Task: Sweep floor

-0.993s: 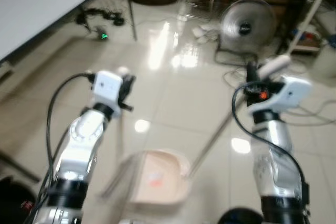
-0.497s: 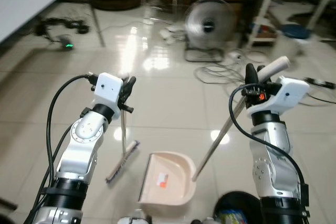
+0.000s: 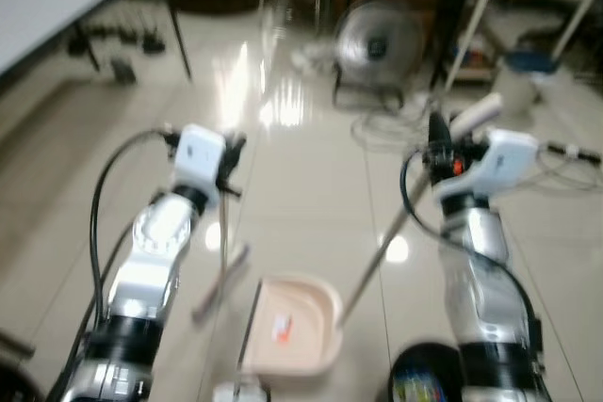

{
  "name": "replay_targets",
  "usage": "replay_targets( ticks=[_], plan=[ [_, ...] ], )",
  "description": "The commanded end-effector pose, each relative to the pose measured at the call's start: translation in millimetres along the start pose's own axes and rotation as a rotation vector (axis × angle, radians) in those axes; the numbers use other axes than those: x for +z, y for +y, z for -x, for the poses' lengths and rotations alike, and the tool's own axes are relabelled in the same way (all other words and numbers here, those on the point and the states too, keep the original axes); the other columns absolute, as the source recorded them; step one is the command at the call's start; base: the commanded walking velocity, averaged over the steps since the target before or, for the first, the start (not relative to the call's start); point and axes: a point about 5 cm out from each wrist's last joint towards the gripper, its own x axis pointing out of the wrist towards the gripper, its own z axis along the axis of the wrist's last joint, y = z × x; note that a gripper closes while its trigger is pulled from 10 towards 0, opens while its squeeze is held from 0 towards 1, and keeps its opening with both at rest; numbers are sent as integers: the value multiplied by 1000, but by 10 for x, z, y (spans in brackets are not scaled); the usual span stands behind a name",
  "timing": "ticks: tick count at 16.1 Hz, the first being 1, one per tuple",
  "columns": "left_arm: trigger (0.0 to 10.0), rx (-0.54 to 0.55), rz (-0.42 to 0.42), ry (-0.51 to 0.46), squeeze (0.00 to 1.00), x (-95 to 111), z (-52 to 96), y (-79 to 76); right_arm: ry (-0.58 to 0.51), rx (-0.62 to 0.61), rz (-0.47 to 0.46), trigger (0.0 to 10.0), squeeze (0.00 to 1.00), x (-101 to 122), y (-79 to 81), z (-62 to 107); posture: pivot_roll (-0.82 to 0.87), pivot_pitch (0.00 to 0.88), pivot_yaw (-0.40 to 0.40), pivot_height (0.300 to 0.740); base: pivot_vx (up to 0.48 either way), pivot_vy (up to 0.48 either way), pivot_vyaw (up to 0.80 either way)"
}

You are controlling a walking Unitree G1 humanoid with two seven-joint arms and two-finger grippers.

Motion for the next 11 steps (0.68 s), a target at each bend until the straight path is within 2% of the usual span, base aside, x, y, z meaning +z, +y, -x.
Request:
replay_targets(
  ticks=[1, 2, 4, 7, 10, 11],
  plan=[
    [10000, -2, -12, -27, 0, 96, -37, -13, -42, 10, -4, 10000, 0, 75, 26, -56, 84, 98, 3, 740, 0, 0, 0],
    [10000, -2, 9, -9, 0, 72, -24, -25, -38, 13, -3, 10000, 0, 63, 33, -70, 86, 113, 2, 740, 0, 0, 0],
    [10000, -7, -5, 7, 0, 22, 30, -60, -37, 18, 5, 10000, 0, 51, 33, -56, 90, 144, 1, 740, 0, 0, 0],
    [10000, 43, -16, -43, 0, 46, 67, -54, -79, 37, 26, 10000, 0, 72, -5, -23, 99, 180, -4, 740, 0, 0, 0],
    [10000, 65, -19, -62, 0, 64, -35, -108, -112, 13, 192, 10000, 0, 97, -148, -130, 88, 231, 15, 740, 0, 0, 0],
    [10000, 67, -34, -81, 0, 79, -66, -116, -117, 0, 217, 10000, 0, 99, -182, -175, 83, 238, 16, 740, 0, 0, 0]
  ],
)
